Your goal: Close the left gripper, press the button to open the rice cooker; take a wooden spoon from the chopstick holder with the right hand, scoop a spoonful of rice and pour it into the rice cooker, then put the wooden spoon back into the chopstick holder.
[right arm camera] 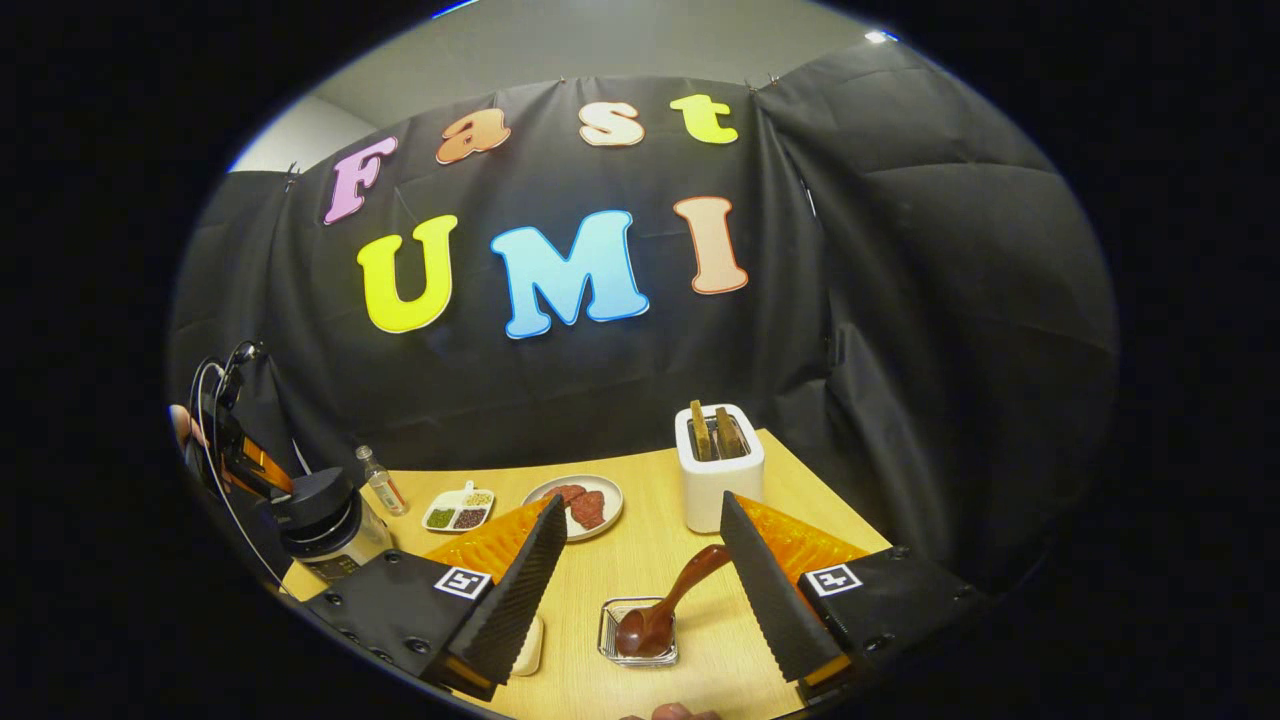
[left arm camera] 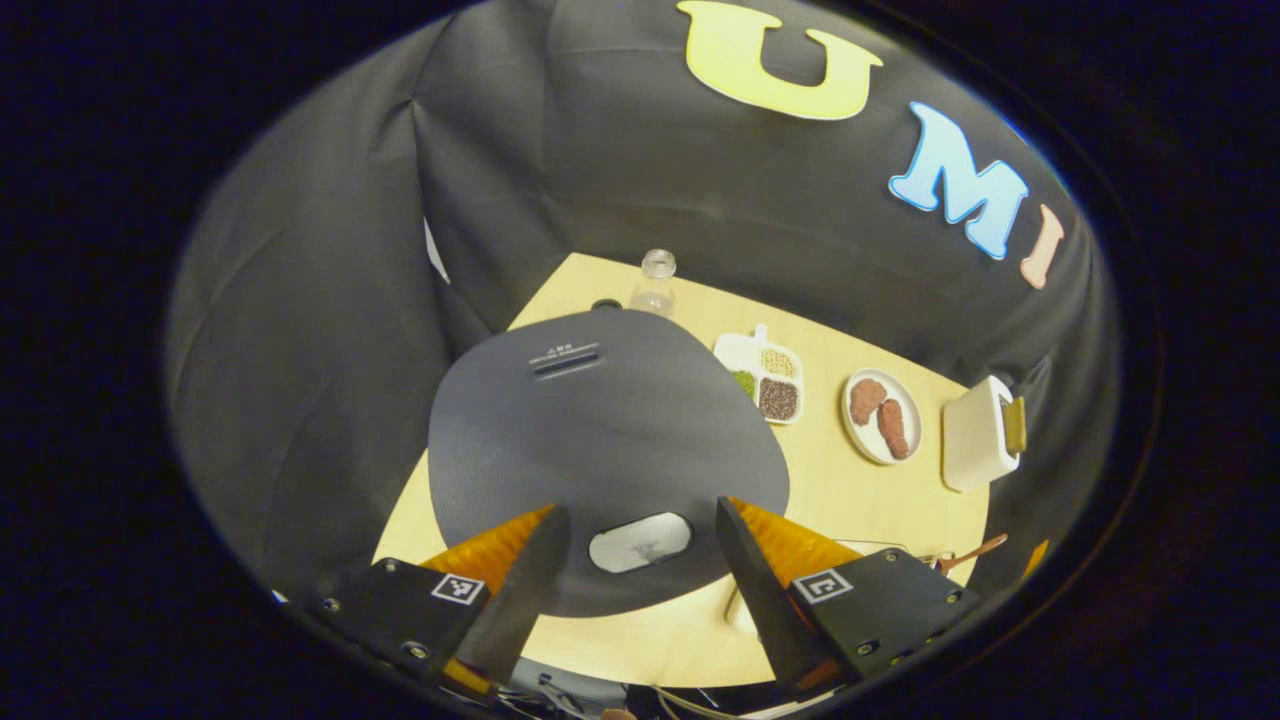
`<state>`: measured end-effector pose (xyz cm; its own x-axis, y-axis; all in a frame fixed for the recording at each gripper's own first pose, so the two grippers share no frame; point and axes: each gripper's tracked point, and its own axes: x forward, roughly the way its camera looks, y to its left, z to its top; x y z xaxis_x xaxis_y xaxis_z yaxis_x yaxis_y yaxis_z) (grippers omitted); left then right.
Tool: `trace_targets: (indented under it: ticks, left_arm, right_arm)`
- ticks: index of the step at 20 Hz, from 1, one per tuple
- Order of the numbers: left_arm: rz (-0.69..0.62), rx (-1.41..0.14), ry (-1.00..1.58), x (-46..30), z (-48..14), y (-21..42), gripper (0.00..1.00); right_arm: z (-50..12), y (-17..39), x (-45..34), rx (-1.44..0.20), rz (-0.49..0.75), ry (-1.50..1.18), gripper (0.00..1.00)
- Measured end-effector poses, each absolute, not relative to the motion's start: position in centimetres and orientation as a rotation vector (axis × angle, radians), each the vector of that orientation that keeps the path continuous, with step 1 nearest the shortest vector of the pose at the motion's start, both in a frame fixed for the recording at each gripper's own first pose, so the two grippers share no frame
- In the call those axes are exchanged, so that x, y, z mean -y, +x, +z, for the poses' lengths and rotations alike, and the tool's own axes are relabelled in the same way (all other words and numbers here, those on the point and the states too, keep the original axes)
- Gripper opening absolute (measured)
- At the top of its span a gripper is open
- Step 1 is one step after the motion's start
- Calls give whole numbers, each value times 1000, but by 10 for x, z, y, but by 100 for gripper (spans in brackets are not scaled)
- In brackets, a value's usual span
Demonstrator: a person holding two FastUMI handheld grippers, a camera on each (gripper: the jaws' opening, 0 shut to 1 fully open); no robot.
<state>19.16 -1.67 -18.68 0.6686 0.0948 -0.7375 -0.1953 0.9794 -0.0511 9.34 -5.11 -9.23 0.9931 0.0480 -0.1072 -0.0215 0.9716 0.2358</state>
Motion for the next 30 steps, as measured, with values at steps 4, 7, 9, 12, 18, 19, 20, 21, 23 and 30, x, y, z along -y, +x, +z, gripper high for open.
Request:
trace_targets:
  ticks: [4, 7, 9, 12, 18, 19, 20, 21, 23, 30]
  left_arm:
    - [189, -834, -189, 15, -207, 186, 96]
    - [202, -834, -148, 17, -214, 187, 96]
    - [195, -836, -64, 20, -218, 187, 96]
    - [211, -843, -1, 21, -227, 180, 96]
    - [249, -788, -23, 21, -221, 181, 96]
    - [269, -769, -27, 21, -221, 180, 96]
    - [290, -761, -36, 24, -222, 174, 97]
    - [298, -760, -44, 30, -224, 166, 97]
    - [289, -731, -50, 47, -218, 141, 95]
    - [308, -388, 122, 78, -107, 79, 94]
  right_arm:
    - [-103, 89, 58, -142, 28, 219, 98]
    - [-114, 87, 65, -178, 8, 244, 98]
    - [-122, 85, 67, -201, 7, 274, 98]
    - [-132, 83, 72, -225, 10, 274, 98]
    - [-143, 72, 88, -237, 22, 256, 98]
    - [-144, 70, 90, -238, 29, 258, 98]
    - [-144, 69, 92, -241, 35, 258, 98]
    - [-145, 68, 95, -242, 42, 256, 98]
    - [-145, 67, 98, -242, 60, 248, 98]
    - [-133, 66, 86, -252, 175, 218, 98]
